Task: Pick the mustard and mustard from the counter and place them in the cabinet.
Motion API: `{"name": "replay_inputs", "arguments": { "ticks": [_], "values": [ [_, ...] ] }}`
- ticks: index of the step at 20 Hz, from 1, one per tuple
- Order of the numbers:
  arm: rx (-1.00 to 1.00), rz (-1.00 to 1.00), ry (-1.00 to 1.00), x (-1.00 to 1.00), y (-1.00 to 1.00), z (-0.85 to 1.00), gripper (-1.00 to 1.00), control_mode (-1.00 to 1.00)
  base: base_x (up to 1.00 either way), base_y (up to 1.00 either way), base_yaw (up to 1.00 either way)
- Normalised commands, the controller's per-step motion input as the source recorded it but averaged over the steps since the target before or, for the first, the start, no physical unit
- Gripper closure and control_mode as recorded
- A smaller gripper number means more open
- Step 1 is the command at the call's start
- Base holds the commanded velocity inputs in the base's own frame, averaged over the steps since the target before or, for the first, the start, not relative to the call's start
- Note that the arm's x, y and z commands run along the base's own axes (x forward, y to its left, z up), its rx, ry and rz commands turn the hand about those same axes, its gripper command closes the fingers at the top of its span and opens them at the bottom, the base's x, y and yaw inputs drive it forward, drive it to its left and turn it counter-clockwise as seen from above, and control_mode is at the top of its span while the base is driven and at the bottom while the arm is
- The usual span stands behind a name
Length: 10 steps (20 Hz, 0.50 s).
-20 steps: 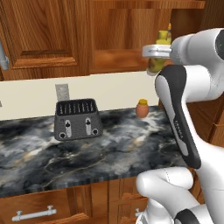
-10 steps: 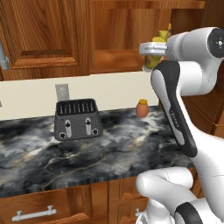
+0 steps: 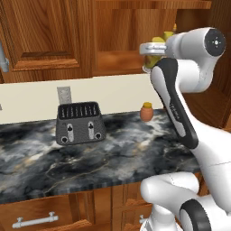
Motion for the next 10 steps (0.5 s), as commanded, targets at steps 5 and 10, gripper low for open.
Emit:
{"name": "replay_inputs", "arguments": {
  "ticks": [5,10],
  "values": [
    [-0.03,0.0,0.0,0.35,0.0,-0.25,1.0,-1.0,0.0,0.0,0.0],
    [-0.05,0.0,0.0,0.3,0.0,-0.29,1.0,-1.0,0.0,0.0,0.0]
  ]
}}
